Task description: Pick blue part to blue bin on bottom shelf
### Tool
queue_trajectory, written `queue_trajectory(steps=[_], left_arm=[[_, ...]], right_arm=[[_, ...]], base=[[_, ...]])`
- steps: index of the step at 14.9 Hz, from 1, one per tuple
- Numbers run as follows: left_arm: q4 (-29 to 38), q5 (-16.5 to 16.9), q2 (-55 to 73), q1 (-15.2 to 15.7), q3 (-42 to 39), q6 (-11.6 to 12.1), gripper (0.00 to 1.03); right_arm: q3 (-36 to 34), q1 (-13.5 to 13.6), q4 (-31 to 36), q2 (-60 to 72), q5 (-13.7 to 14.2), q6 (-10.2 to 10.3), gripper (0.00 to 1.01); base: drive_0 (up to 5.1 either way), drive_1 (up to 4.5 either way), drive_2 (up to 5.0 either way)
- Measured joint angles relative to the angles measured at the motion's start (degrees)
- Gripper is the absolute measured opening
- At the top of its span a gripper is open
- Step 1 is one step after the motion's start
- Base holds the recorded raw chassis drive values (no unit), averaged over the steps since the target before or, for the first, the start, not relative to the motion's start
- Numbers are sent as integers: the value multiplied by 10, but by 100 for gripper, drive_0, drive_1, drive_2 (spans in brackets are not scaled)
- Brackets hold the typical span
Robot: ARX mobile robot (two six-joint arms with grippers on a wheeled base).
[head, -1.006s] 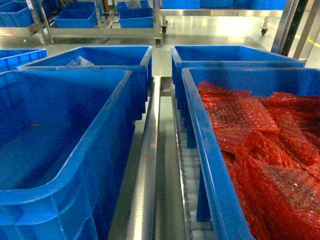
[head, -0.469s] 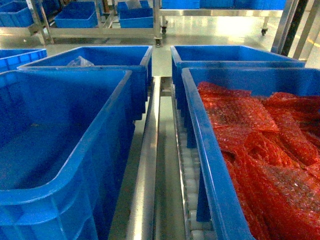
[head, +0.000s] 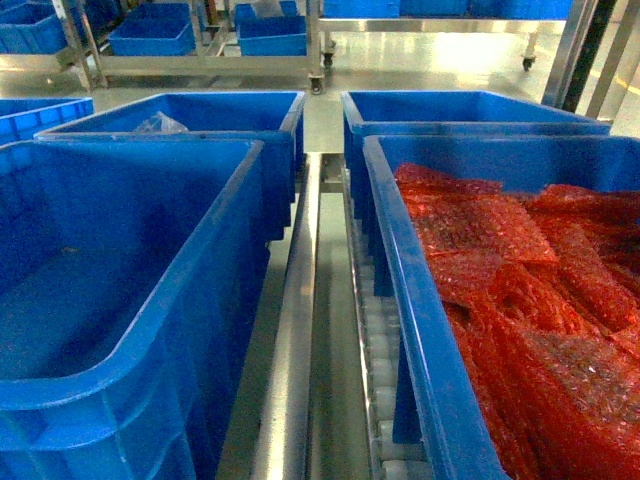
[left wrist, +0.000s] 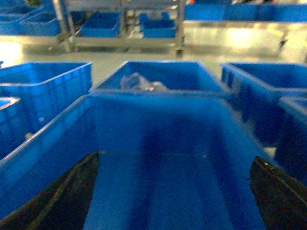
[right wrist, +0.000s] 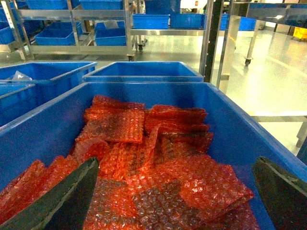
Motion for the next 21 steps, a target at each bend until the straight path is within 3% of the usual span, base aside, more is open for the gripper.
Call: queue_trajectory(steps=[1, 3, 7, 8, 9, 10, 21], left_arm=[[-3, 17, -11, 7, -6, 0, 84], [-29, 59, -69, 38, -44, 0, 57], [-94, 101, -172, 79, -81, 0, 7], [-104, 109, -195, 88, -89, -1, 2], [-91, 156, -204, 131, -109, 0, 2], [-118, 155, -222, 144, -111, -1, 2], [-321, 163, -443, 140, -111, -1, 2]], right_arm=[[0, 0, 0, 0, 0, 0, 98], [0, 0, 0, 0, 0, 0, 98], [0, 0, 0, 0, 0, 0, 98], [0, 0, 0, 0, 0, 0, 98], [0, 0, 0, 0, 0, 0, 98], [0, 0, 0, 0, 0, 0, 98], [0, 0, 0, 0, 0, 0, 98]], base=[[0, 0, 0], [0, 0, 0], [0, 0, 0], [0, 0, 0], [0, 0, 0], [0, 0, 0], [0, 0, 0]])
